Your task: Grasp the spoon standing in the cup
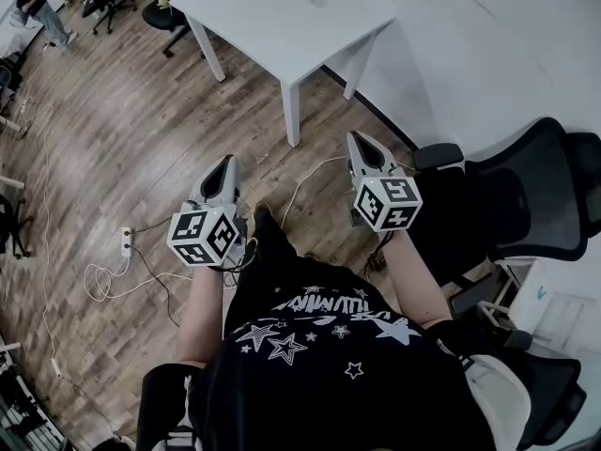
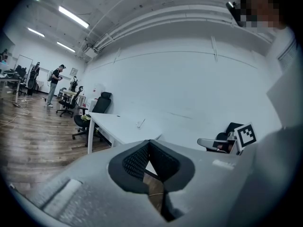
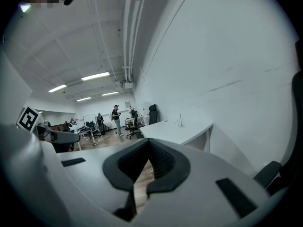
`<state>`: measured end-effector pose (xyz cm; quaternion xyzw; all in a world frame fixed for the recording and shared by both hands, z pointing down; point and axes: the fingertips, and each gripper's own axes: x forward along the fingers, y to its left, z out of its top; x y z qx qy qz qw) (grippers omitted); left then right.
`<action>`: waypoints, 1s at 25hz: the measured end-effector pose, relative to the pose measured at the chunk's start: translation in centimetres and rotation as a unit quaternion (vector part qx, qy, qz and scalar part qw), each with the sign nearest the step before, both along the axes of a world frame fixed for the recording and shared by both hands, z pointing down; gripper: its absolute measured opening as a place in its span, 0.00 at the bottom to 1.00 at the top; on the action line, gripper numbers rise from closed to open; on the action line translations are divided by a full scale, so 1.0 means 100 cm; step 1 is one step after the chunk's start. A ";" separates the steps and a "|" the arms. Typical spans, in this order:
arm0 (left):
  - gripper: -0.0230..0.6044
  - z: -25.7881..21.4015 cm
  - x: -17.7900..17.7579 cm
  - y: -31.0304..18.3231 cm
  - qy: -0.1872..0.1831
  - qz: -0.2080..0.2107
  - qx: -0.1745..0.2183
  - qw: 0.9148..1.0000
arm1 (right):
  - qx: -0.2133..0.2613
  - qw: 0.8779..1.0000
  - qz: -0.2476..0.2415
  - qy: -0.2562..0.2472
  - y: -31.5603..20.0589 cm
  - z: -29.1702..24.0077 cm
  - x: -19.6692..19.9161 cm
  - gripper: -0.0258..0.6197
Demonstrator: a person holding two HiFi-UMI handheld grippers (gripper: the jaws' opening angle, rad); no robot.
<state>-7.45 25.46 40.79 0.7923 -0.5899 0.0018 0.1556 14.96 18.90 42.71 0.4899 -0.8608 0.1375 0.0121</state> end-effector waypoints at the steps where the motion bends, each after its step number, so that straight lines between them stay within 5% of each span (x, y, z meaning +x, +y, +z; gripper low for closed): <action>1: 0.05 0.001 0.000 -0.006 -0.001 0.003 -0.001 1.000 | 0.001 1.000 0.003 0.000 -0.004 -0.001 0.001 0.05; 11: 0.05 0.012 0.003 -0.107 -0.008 0.049 -0.006 0.999 | -0.020 0.998 0.059 -0.002 -0.079 0.019 0.018 0.05; 25: 0.05 0.028 -0.046 -0.297 -0.006 0.097 -0.047 0.994 | -0.061 0.992 0.108 0.001 -0.245 0.036 -0.029 0.05</action>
